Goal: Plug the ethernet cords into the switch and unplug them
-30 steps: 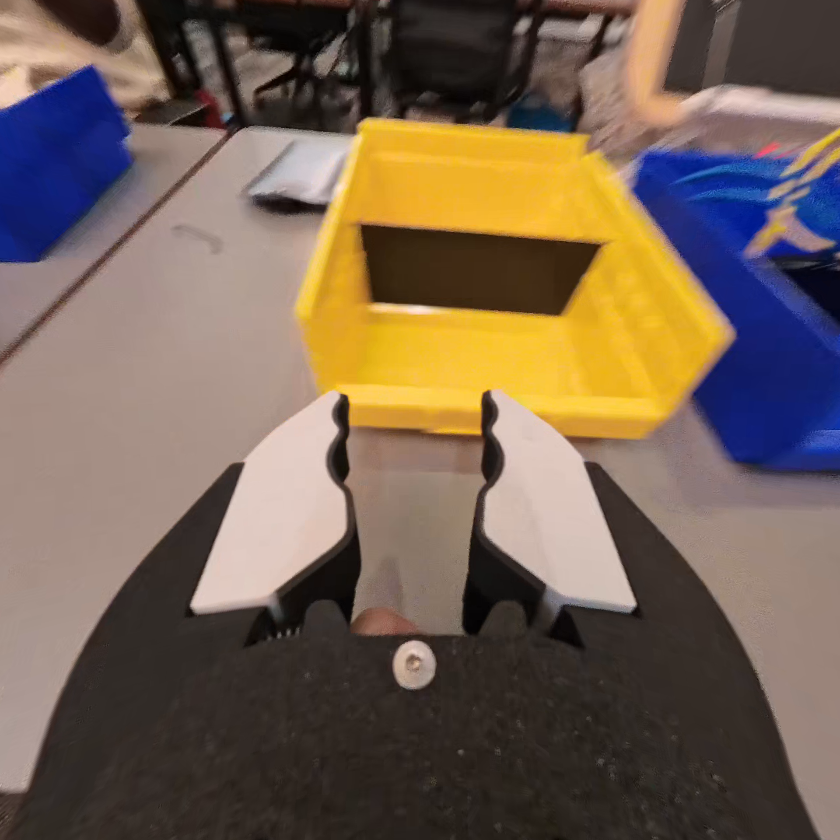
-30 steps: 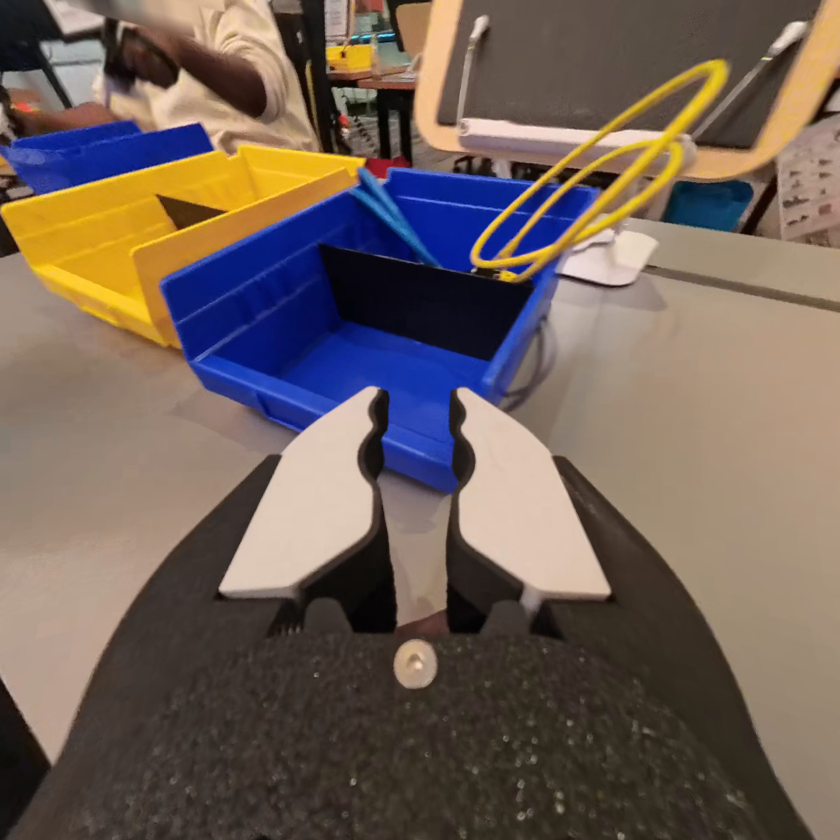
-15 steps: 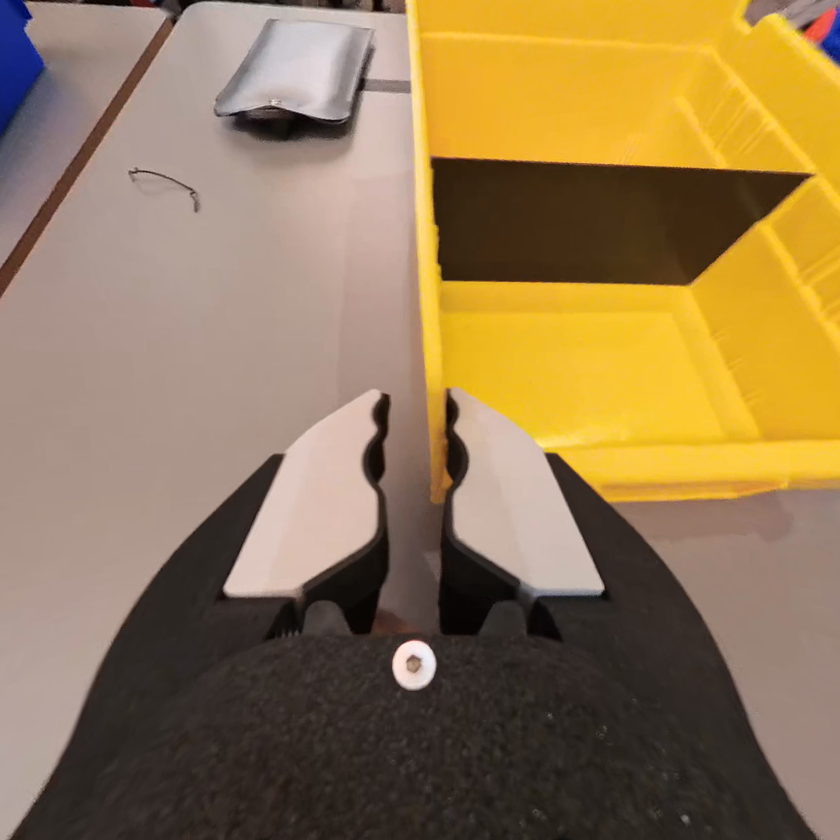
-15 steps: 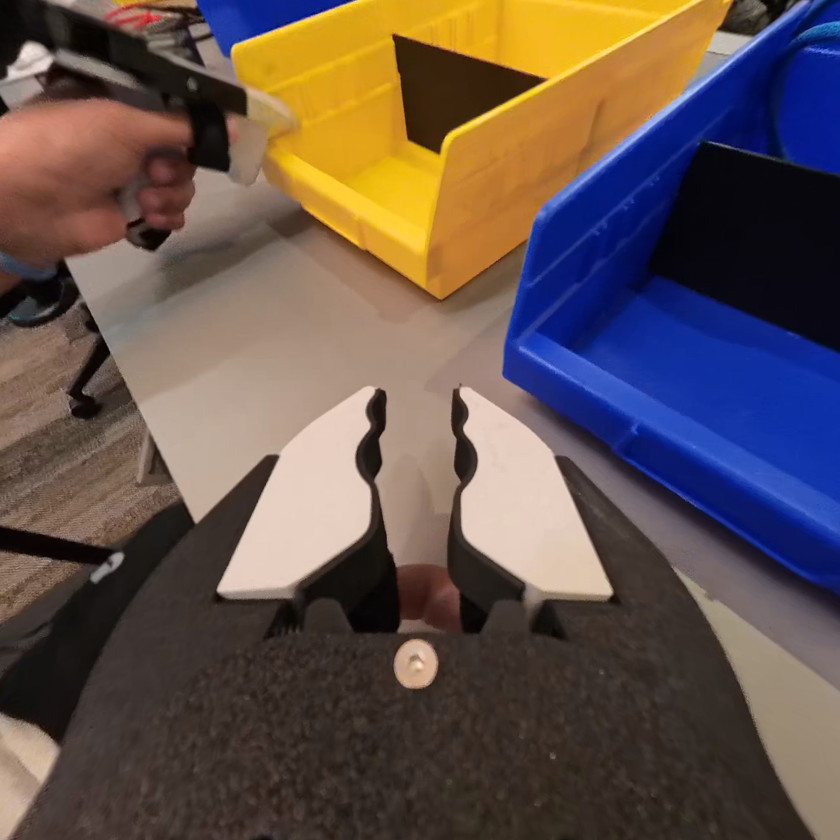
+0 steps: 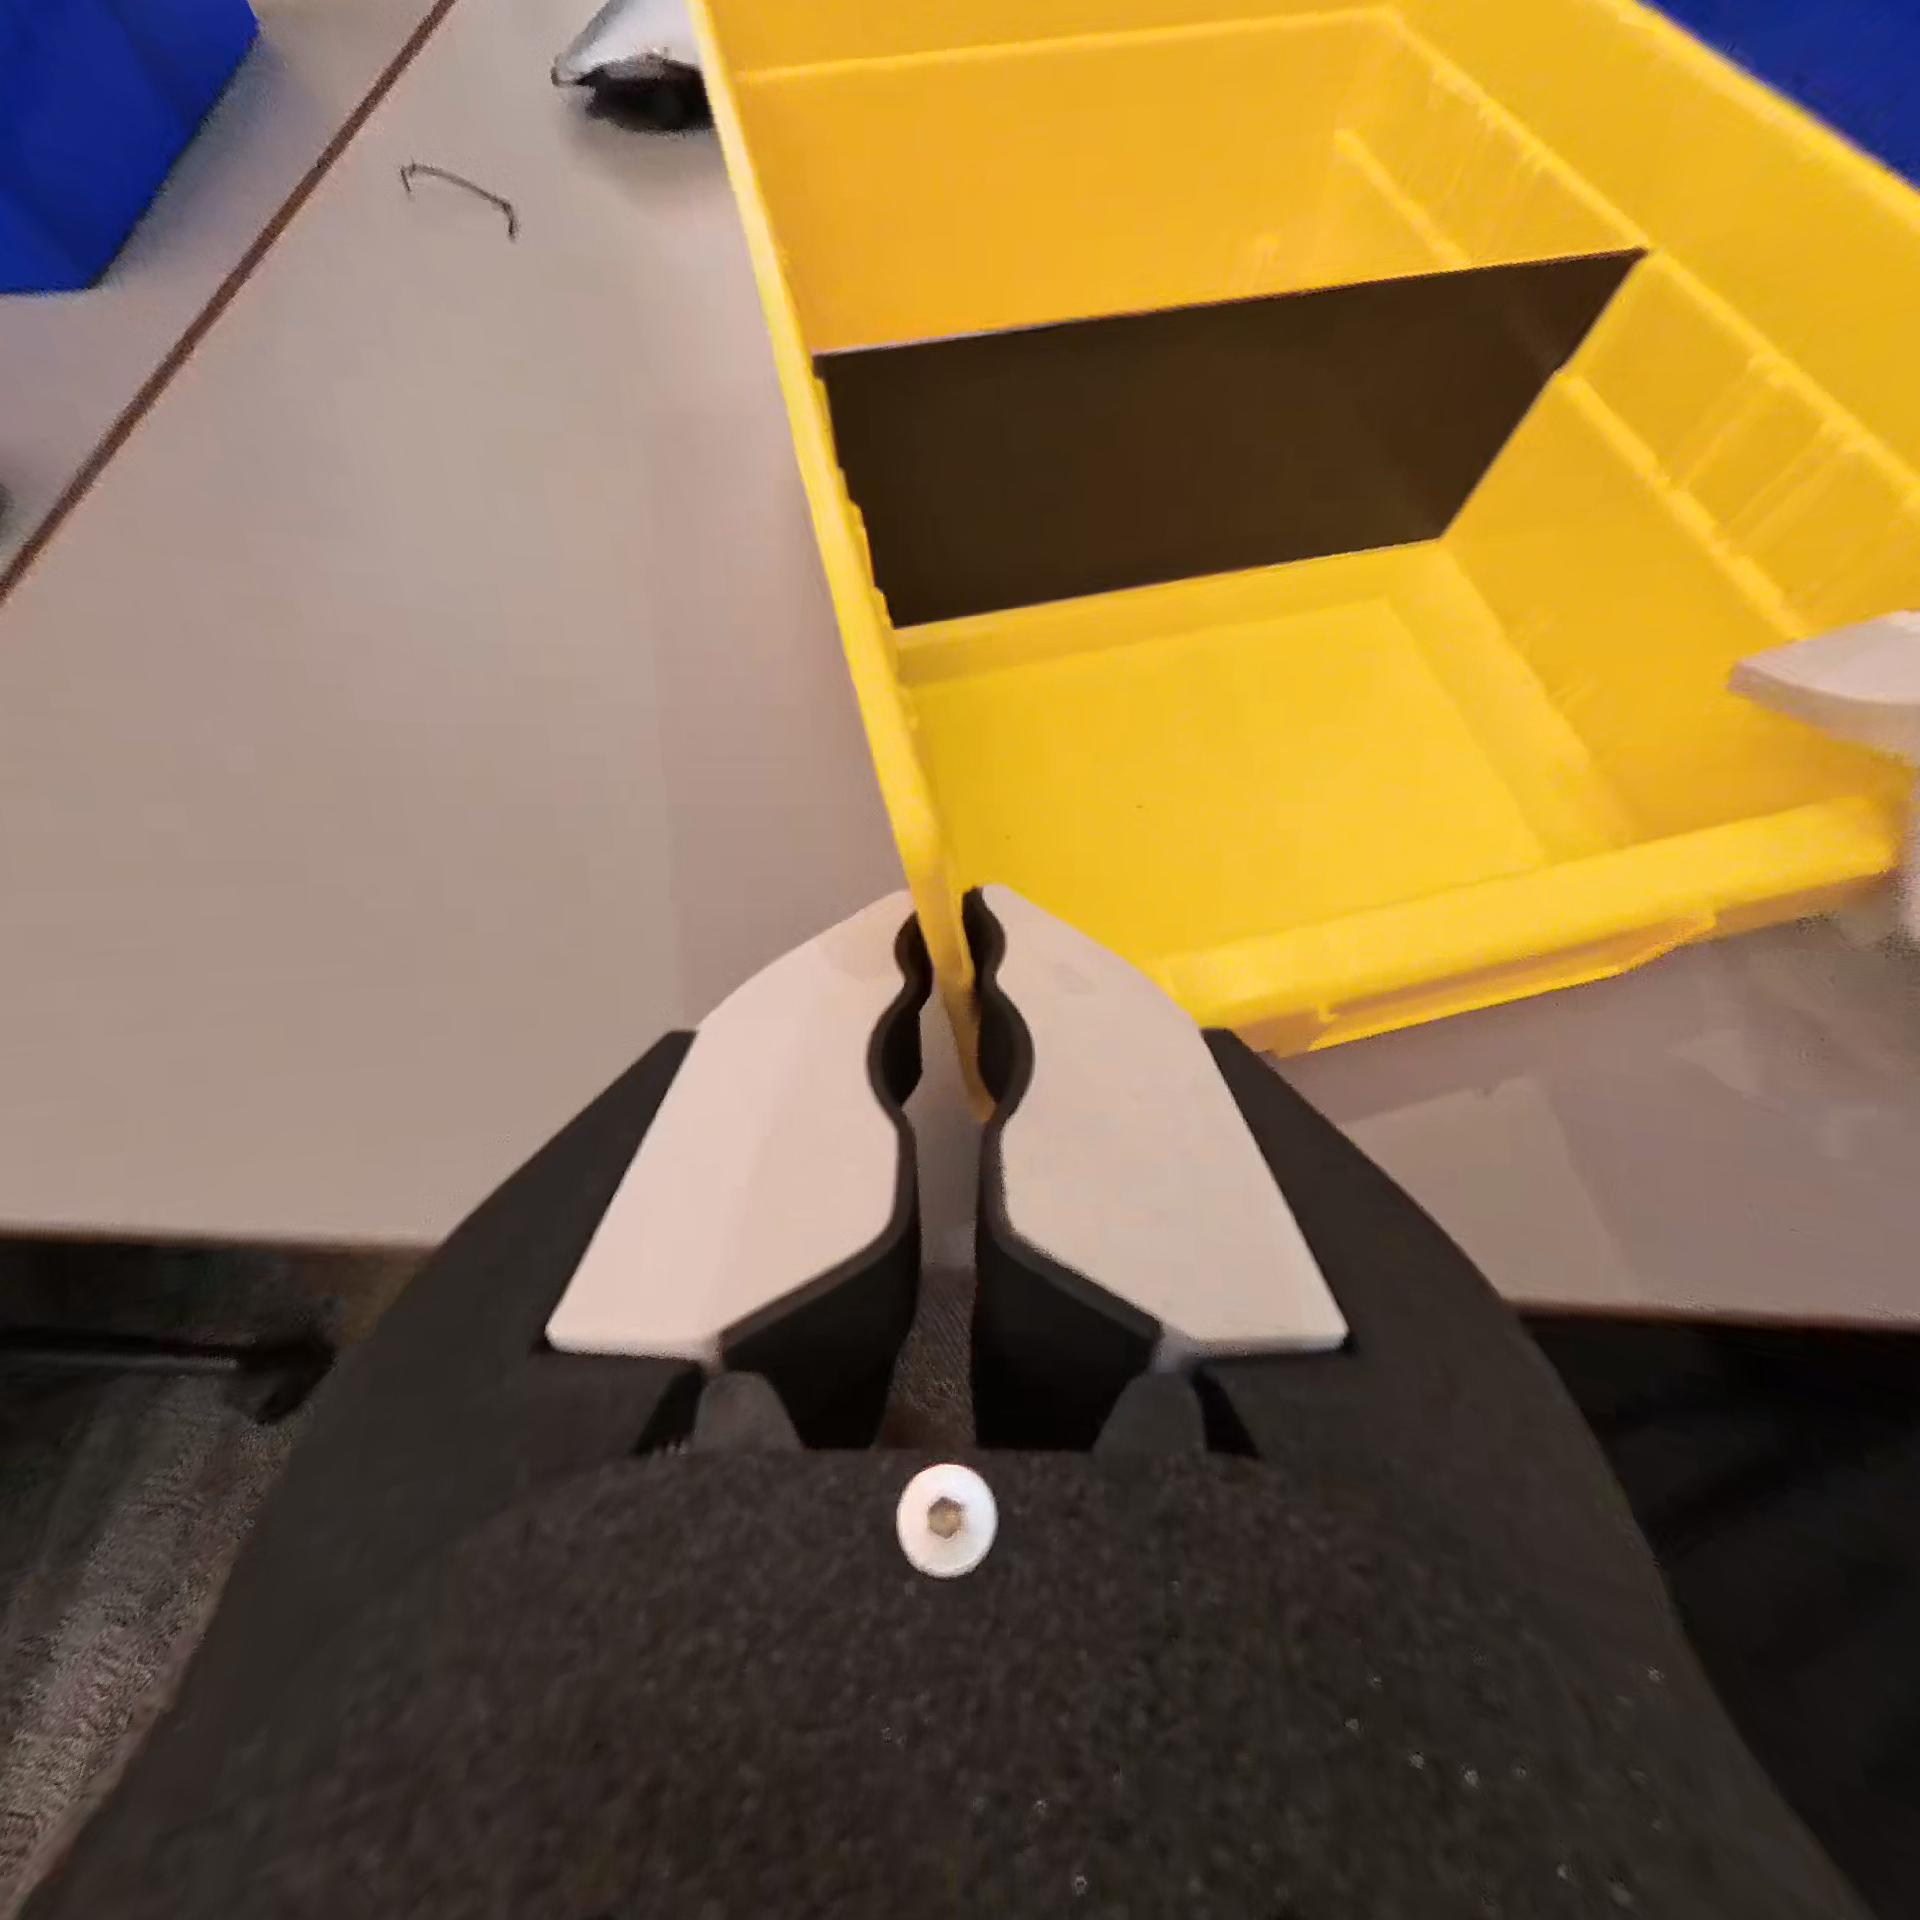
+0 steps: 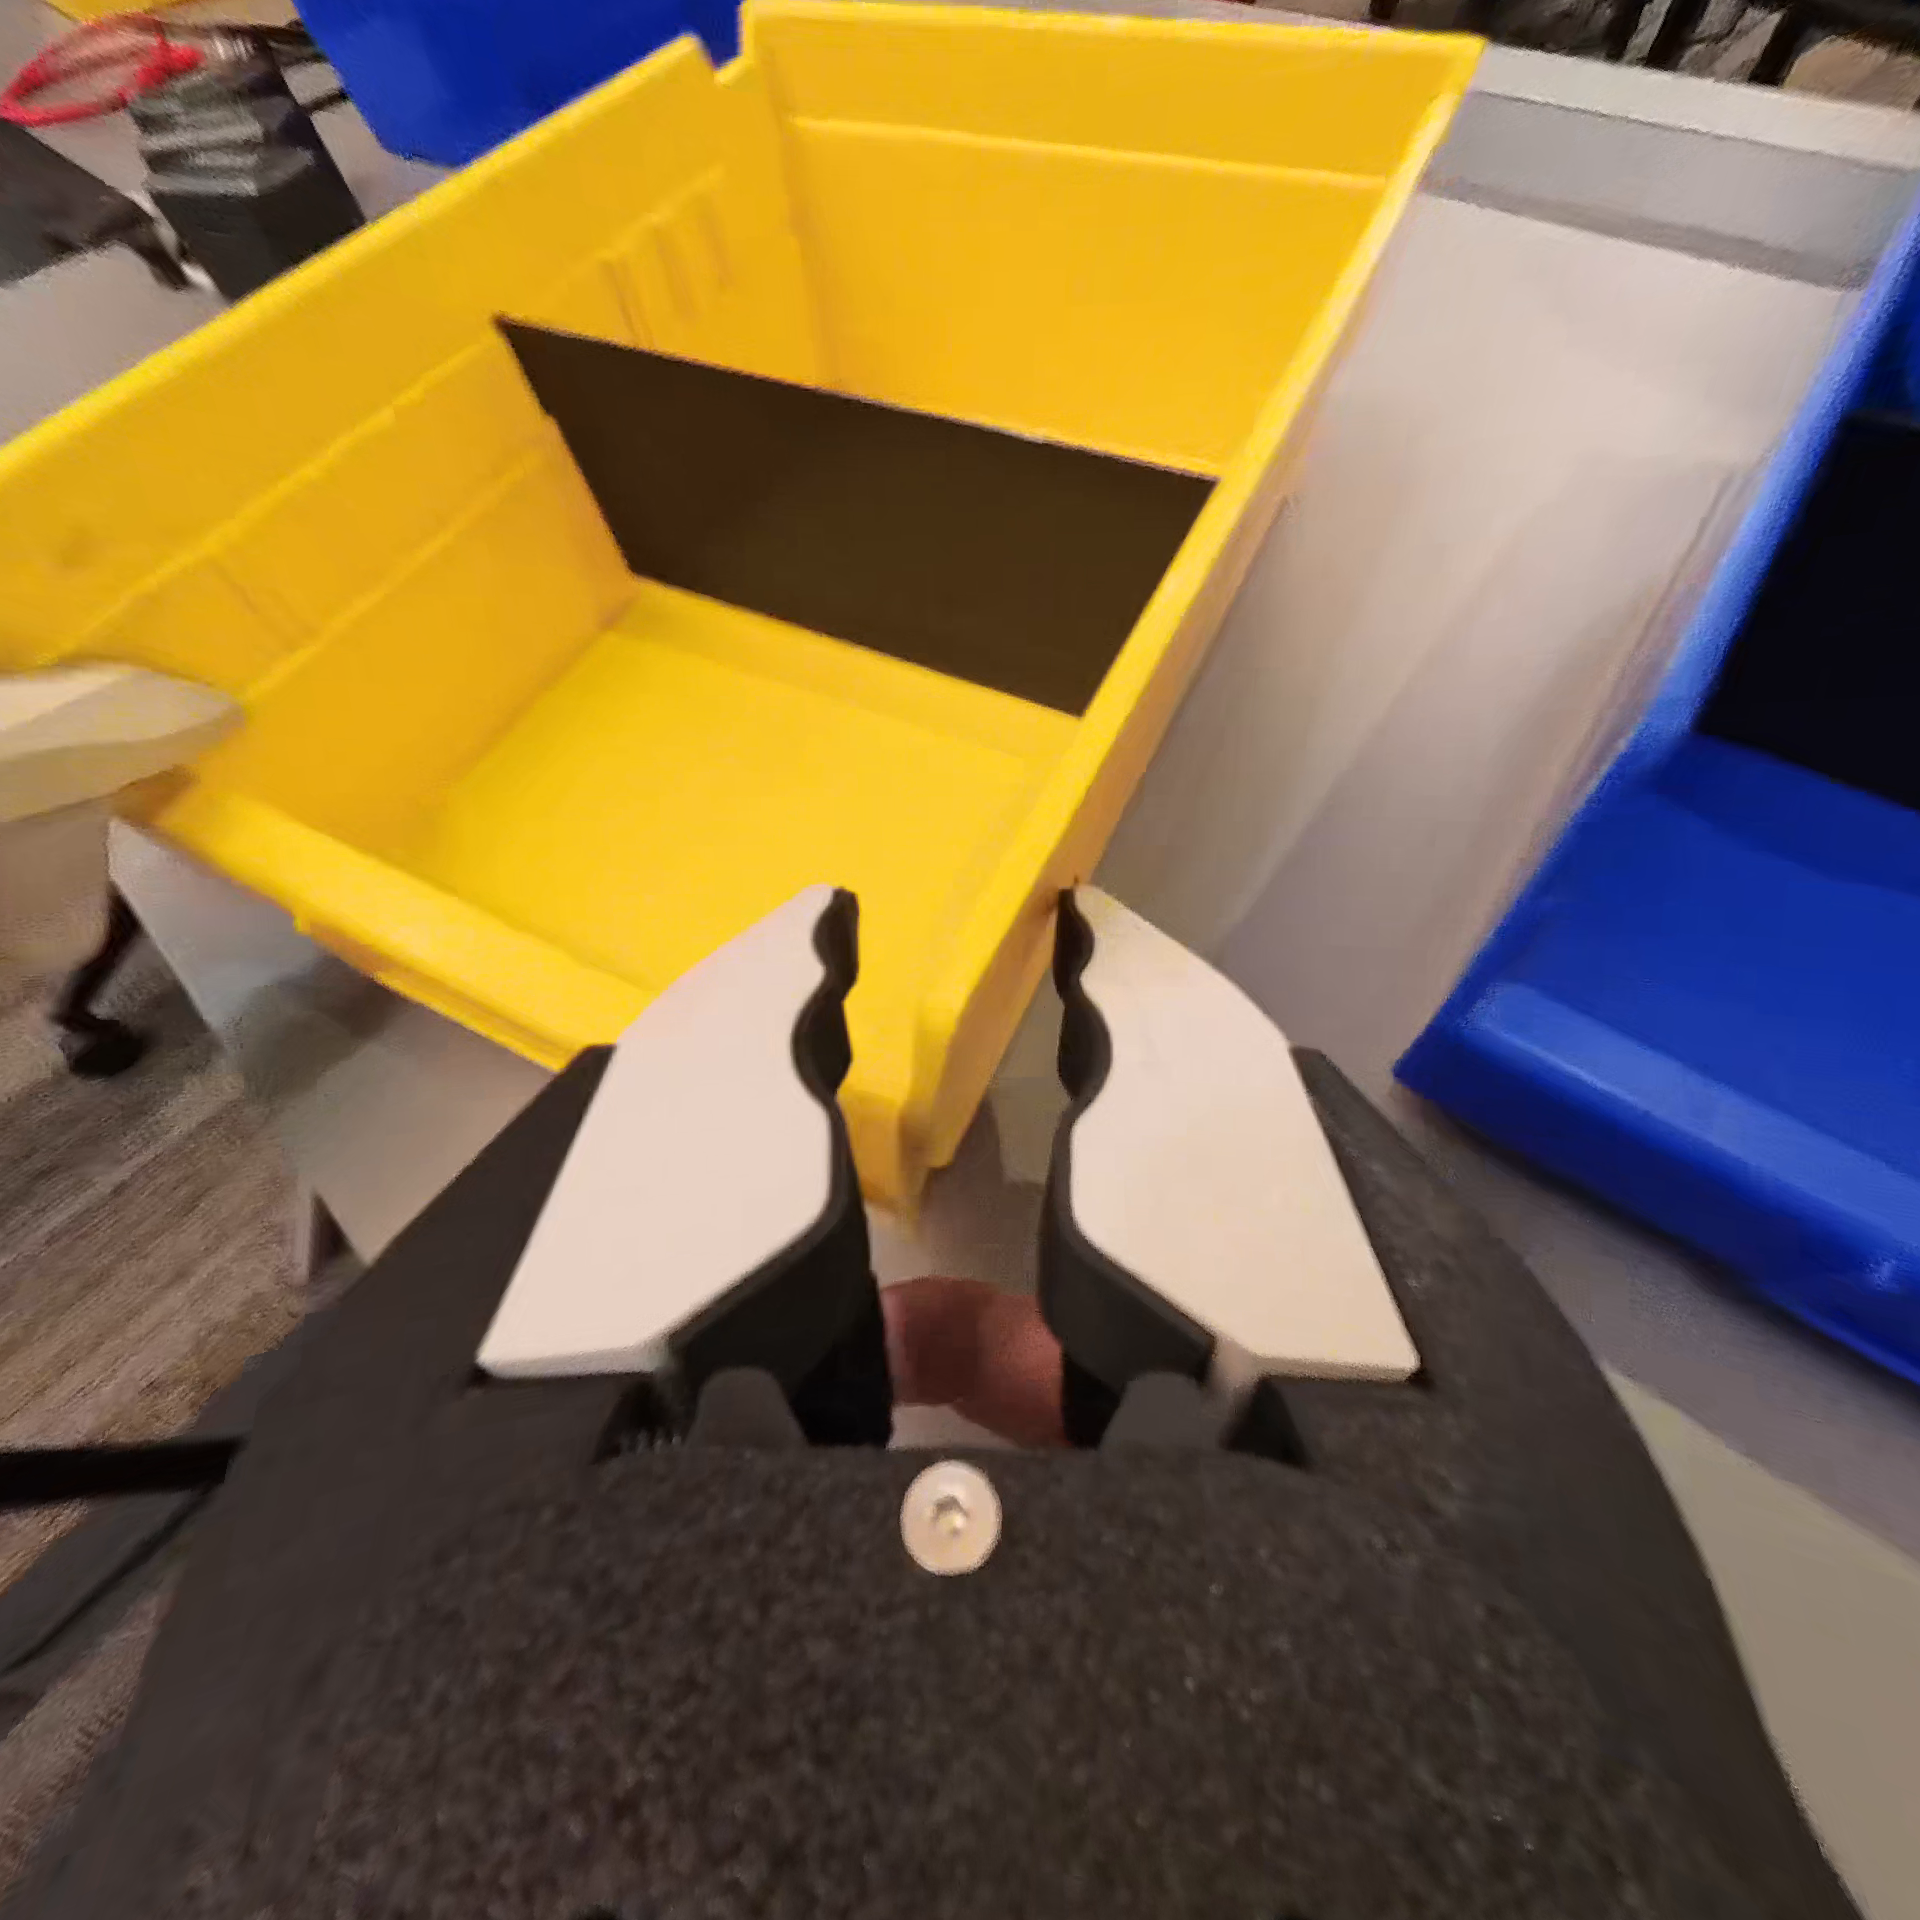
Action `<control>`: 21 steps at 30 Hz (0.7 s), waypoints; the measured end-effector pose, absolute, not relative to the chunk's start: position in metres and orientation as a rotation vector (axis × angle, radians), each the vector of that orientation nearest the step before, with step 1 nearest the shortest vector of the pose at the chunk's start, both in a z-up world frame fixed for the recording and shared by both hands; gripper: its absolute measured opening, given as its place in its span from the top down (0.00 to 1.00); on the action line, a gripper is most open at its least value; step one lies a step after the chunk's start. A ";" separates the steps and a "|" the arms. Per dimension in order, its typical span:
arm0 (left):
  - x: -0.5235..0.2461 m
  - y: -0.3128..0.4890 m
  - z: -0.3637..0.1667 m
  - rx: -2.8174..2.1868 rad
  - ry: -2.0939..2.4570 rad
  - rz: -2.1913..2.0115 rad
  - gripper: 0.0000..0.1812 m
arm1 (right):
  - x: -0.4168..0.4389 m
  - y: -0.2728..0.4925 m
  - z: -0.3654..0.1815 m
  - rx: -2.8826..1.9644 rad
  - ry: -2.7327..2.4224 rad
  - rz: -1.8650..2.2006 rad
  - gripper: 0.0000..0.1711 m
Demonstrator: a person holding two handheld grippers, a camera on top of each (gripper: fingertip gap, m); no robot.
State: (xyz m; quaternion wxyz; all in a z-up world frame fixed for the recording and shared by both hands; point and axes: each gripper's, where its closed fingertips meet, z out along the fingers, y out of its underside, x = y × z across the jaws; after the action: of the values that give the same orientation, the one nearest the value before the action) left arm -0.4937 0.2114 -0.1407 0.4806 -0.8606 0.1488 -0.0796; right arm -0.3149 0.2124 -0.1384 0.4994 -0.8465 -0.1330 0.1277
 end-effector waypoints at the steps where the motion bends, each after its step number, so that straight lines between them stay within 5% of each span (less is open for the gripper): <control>1: -0.494 0.203 -0.140 -2.109 0.344 -0.209 0.97 | -0.315 0.211 -0.137 -2.048 -0.283 0.327 0.80; 13: -0.475 0.145 -0.083 -1.860 0.323 0.044 0.96 | -0.295 0.191 -0.121 -2.034 -0.231 0.387 0.97; 21: -0.380 0.163 0.029 -1.535 0.417 -0.017 0.96 | -0.193 0.179 0.025 -1.685 -0.139 0.148 0.97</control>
State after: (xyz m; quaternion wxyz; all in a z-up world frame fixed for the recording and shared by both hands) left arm -0.3803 0.1625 0.0294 0.7000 -0.6892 0.1872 -0.0076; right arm -0.1928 0.1791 0.0254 0.6612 -0.7448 -0.0617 0.0652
